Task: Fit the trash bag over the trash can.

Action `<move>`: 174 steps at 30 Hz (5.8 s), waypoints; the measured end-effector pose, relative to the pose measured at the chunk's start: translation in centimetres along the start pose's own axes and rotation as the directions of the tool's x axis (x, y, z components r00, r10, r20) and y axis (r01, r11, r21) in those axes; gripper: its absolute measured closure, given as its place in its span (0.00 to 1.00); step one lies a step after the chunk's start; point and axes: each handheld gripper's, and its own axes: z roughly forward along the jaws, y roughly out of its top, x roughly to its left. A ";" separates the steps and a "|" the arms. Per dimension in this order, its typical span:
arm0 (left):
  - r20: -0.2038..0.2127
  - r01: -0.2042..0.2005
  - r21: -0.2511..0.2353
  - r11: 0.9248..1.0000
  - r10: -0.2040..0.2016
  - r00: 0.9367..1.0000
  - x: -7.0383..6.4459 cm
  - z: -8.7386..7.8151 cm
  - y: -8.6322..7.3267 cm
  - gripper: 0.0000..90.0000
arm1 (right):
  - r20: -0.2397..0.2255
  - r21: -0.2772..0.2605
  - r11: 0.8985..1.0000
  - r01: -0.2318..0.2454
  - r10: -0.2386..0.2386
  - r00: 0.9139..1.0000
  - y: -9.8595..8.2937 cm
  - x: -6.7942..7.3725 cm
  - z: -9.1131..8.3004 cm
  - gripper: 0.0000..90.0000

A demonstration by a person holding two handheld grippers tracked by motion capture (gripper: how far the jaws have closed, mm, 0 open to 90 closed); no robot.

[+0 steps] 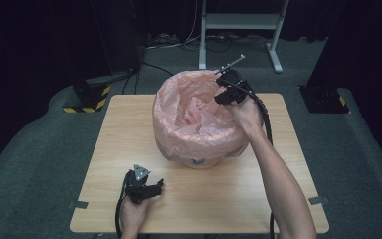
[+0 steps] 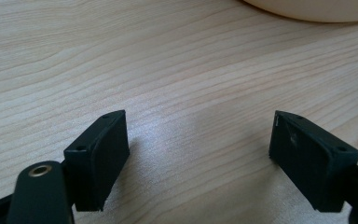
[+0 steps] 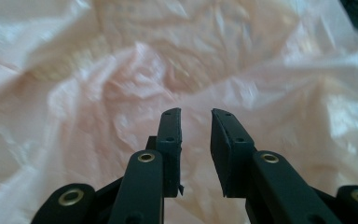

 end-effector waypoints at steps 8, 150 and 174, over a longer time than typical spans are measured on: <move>-0.001 -0.003 -0.002 1.000 0.003 1.000 0.0 0.0 0.0 0.22 | 0.012 0.088 0.996 0.008 -0.009 1.000 -0.3 -0.2 1.0 0.82; -0.002 0.000 -0.002 1.000 0.000 1.000 0.0 0.0 0.0 0.23 | -0.038 -0.342 0.930 -0.135 0.129 0.991 -9.2 -4.6 -8.6 0.57; -0.002 0.000 -0.002 1.000 0.000 1.000 0.0 0.0 0.0 0.23 | -0.038 -0.371 0.914 -0.162 0.159 0.986 -11.1 -5.5 -9.3 0.57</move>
